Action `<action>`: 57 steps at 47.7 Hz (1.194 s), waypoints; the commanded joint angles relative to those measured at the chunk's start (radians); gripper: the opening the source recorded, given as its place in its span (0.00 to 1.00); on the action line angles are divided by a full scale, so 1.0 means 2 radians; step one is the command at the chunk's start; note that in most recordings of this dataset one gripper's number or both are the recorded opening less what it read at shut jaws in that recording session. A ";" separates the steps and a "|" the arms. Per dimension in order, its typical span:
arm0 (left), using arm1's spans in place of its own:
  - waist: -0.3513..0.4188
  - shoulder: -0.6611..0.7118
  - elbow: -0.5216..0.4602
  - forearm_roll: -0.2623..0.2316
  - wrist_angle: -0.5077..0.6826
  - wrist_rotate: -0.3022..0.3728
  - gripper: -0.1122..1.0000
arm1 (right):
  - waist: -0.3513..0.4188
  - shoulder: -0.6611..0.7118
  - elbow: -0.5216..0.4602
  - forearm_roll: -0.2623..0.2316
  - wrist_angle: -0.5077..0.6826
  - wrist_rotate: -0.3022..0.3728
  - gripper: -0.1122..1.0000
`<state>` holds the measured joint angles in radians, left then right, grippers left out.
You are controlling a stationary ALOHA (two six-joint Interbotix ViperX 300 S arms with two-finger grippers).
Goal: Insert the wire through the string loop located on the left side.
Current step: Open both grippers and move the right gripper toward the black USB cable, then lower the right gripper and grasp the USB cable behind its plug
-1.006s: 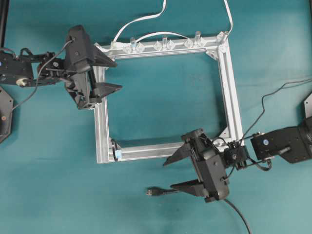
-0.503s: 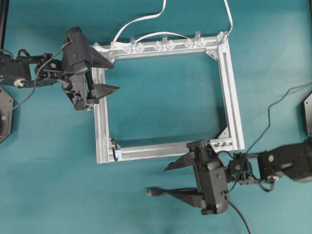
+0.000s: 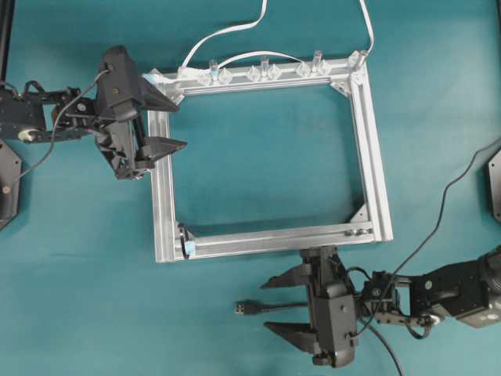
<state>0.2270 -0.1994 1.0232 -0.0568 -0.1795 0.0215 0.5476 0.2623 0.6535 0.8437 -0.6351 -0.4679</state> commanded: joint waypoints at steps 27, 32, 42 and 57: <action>-0.002 -0.051 0.030 0.001 -0.002 0.002 0.83 | 0.002 0.022 -0.016 0.000 0.007 -0.001 0.79; -0.002 -0.054 0.033 0.001 -0.002 0.002 0.83 | 0.002 0.028 -0.015 0.001 0.013 -0.001 0.79; -0.003 -0.056 0.035 0.001 0.001 0.001 0.83 | 0.002 0.040 -0.015 0.001 0.018 -0.001 0.79; -0.005 -0.056 0.037 0.001 0.001 0.001 0.83 | -0.001 0.051 -0.018 0.001 0.015 0.000 0.79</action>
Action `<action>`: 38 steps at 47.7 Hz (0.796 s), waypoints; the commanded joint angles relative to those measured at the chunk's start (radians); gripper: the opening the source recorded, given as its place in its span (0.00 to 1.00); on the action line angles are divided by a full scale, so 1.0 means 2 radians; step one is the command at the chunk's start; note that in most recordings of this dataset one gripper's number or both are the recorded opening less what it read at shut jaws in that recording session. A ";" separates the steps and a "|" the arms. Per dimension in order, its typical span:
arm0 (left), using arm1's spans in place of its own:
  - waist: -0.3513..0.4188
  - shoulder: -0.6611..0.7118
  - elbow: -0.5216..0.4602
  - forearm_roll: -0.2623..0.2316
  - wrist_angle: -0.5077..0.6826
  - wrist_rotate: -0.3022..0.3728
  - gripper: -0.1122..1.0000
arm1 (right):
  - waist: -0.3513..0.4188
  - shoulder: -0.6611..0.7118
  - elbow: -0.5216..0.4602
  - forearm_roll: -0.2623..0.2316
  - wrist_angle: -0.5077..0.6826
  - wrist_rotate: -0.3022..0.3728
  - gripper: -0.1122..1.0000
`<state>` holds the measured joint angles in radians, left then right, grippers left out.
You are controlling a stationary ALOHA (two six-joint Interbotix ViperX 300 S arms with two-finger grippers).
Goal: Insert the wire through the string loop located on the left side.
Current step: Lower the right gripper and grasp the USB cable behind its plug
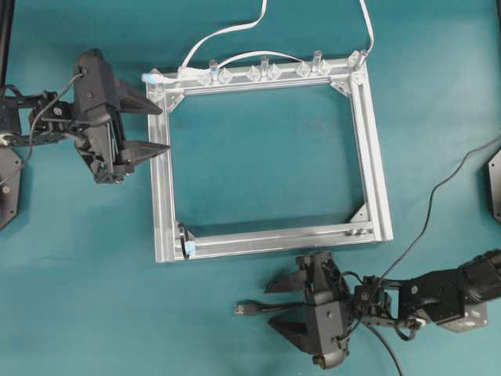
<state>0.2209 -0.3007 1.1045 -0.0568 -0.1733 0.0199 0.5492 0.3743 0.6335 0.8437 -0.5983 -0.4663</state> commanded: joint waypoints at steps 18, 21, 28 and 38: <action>-0.005 -0.005 -0.002 0.002 -0.002 0.001 0.83 | -0.011 -0.005 -0.008 0.007 -0.009 -0.001 0.79; -0.007 -0.005 -0.002 0.001 -0.002 0.001 0.83 | -0.012 -0.004 -0.008 0.010 -0.009 -0.001 0.79; -0.009 -0.005 -0.001 0.001 -0.002 0.001 0.83 | -0.013 0.000 -0.008 0.012 -0.005 -0.001 0.67; -0.011 -0.005 0.000 0.001 -0.002 0.001 0.83 | -0.013 0.003 -0.008 0.009 0.002 -0.002 0.20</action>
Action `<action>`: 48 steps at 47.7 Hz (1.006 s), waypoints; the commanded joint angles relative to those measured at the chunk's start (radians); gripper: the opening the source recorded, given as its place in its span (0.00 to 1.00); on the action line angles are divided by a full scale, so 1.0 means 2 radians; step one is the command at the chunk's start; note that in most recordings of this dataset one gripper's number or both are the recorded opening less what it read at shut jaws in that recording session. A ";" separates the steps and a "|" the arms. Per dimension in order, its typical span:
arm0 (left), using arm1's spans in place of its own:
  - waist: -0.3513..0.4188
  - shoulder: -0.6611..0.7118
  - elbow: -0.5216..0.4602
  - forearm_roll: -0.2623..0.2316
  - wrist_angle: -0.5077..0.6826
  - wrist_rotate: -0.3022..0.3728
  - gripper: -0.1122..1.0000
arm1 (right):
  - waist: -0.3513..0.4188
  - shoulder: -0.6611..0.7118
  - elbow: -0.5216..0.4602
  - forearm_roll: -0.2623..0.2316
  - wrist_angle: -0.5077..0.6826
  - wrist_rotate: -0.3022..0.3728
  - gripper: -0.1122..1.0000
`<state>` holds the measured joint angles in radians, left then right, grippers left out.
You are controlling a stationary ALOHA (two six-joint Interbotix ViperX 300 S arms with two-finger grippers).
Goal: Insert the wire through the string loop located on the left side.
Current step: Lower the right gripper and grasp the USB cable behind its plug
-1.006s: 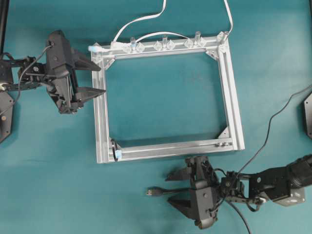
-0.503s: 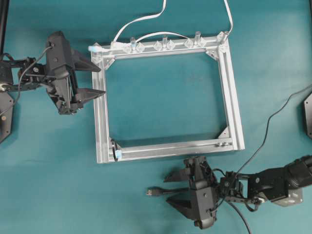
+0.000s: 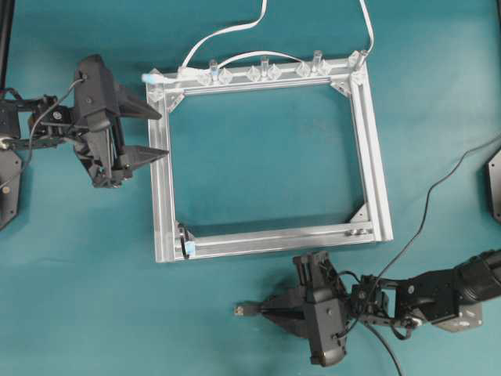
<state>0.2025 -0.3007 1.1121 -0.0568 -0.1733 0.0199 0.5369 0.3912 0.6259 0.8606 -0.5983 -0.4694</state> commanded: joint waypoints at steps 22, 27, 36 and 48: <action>-0.003 -0.006 -0.004 0.001 -0.002 0.000 0.83 | -0.007 -0.006 -0.005 0.001 0.008 -0.001 0.19; -0.003 -0.007 -0.004 0.001 -0.002 0.001 0.83 | -0.007 -0.006 -0.005 0.001 0.009 -0.001 0.19; -0.004 -0.007 -0.004 0.002 -0.002 0.000 0.83 | -0.007 -0.014 -0.007 0.001 0.008 -0.001 0.19; -0.004 -0.007 -0.004 0.001 -0.002 0.000 0.83 | -0.009 -0.041 -0.004 0.002 0.008 -0.003 0.19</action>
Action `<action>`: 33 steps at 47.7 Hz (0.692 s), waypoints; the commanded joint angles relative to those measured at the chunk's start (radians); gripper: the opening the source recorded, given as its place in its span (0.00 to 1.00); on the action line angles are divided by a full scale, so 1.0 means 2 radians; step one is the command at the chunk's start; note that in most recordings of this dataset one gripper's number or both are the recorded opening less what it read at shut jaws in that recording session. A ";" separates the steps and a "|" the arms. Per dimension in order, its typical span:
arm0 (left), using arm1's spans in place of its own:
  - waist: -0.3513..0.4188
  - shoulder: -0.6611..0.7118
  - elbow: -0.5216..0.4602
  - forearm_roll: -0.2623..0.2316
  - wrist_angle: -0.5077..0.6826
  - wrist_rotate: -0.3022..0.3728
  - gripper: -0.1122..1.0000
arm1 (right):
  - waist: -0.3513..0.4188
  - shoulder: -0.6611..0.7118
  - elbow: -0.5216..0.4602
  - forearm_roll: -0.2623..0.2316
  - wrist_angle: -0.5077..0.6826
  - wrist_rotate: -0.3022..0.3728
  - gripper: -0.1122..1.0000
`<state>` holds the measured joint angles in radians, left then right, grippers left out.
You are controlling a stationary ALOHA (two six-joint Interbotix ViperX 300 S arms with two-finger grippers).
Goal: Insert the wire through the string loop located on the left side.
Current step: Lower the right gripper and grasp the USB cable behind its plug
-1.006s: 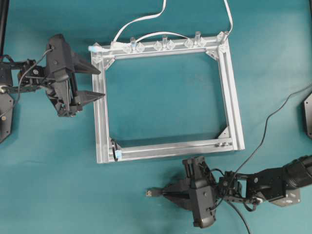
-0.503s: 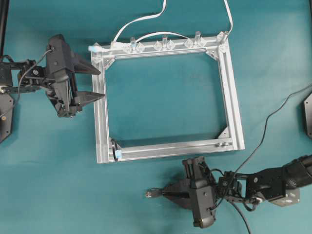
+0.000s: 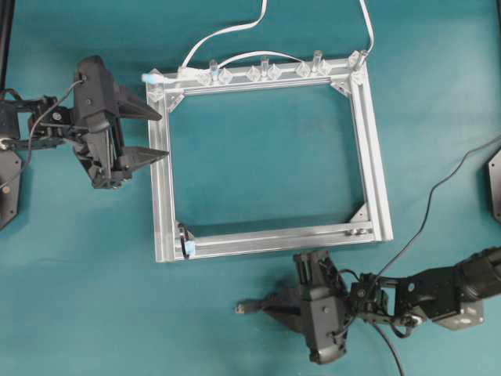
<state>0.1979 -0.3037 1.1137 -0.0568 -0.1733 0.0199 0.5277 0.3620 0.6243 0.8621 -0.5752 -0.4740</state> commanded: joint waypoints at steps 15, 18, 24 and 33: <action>-0.002 -0.005 -0.005 0.002 -0.002 0.001 0.83 | -0.014 -0.065 -0.002 0.000 -0.001 -0.015 0.19; -0.002 -0.005 -0.005 0.001 -0.002 0.001 0.83 | -0.017 -0.073 -0.002 0.002 0.005 -0.025 0.19; -0.002 -0.005 -0.005 0.001 -0.002 0.001 0.83 | -0.023 -0.087 -0.002 0.001 0.031 -0.037 0.19; -0.002 -0.005 -0.006 0.001 -0.002 0.001 0.83 | -0.028 -0.100 -0.002 0.002 0.048 -0.051 0.19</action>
<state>0.1979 -0.3037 1.1121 -0.0568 -0.1733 0.0215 0.4740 0.2040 0.6289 0.8652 -0.4863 -0.5691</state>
